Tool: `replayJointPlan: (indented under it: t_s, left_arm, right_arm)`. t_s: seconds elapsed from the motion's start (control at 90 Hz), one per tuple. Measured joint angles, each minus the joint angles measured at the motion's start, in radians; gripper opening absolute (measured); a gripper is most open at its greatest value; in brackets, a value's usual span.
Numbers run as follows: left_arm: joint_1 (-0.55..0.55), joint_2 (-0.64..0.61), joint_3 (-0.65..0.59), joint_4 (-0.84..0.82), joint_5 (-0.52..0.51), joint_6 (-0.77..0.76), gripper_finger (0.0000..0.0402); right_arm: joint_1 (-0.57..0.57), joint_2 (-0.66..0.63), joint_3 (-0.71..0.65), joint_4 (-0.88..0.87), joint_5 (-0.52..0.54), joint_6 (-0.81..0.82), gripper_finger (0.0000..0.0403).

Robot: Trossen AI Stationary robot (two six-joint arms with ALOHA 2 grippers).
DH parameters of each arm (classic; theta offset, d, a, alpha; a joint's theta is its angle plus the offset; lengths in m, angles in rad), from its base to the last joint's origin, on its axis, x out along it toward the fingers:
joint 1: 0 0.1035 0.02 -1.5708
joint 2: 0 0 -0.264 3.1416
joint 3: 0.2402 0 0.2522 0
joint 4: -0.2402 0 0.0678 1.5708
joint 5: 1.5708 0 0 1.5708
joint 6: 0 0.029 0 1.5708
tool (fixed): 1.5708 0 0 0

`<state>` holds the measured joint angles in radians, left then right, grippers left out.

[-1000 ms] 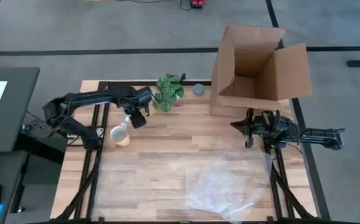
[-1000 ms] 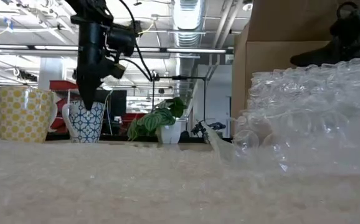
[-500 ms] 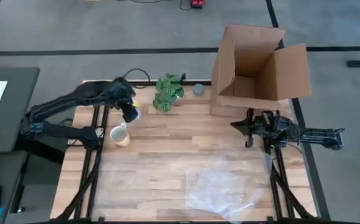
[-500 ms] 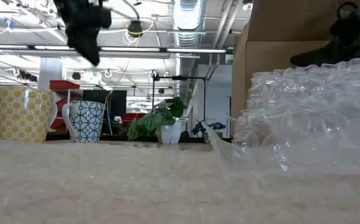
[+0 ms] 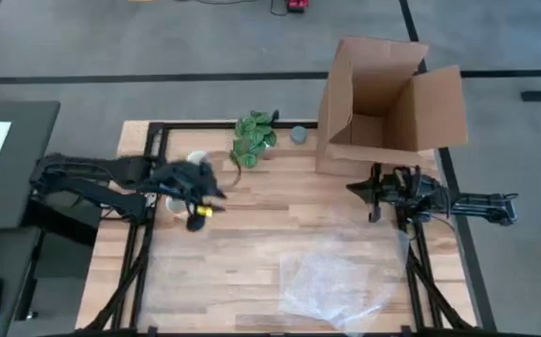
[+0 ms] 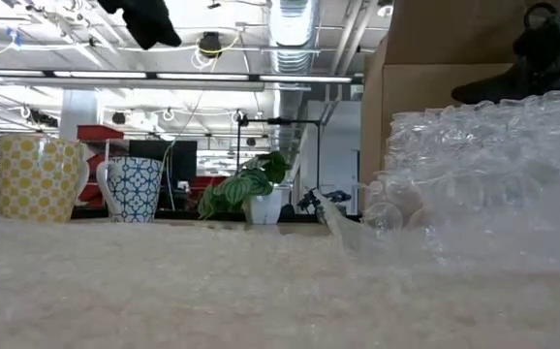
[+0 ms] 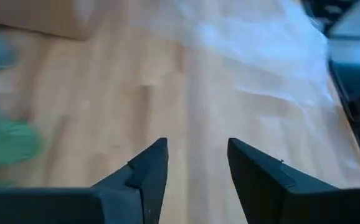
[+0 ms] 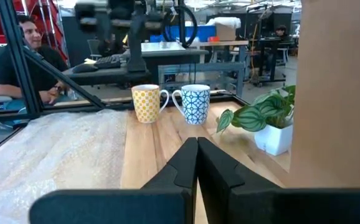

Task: Wrap mug
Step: Prepare the bubble wrap in the center of the table

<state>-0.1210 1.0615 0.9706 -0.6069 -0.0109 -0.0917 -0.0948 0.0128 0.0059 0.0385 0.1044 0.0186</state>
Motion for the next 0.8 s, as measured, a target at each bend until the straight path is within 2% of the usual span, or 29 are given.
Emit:
replayJointPlan:
  t_s: [0.122,0.167,0.244,0.289,0.356,0.589,0.8]
  left_arm:
    - [-0.069,0.066,-0.081,0.162,0.001,-0.029,0.0148]
    - [-0.082,0.097,-0.112,0.239,0.001,-0.047,0.0148]
    - [-0.097,0.148,-0.159,0.348,-0.001,-0.074,0.0148]
    - [-0.103,0.180,-0.174,0.401,-0.001,-0.089,0.0148]
    - [-0.112,0.225,-0.191,0.450,-0.001,-0.111,0.0148]
    - [-0.138,0.340,-0.194,0.468,-0.002,-0.154,0.0148]
    - [-0.168,0.364,-0.194,0.467,-0.001,-0.164,0.0148]
  right_arm:
    - [0.000,0.000,0.000,0.001,0.003,0.015,0.0000]
    - [0.004,0.001,0.000,0.001,-0.006,0.143,0.0000]
    - [0.017,0.007,0.000,0.003,-0.052,0.508,0.0000]
    - [0.021,0.007,0.000,0.007,-0.025,0.589,0.0000]
    - [0.023,0.018,0.000,0.043,0.032,0.618,0.0000]
    - [0.069,0.058,0.000,0.121,0.030,0.708,0.0000]
    - [0.260,0.230,0.000,0.364,0.032,0.678,0.0000]
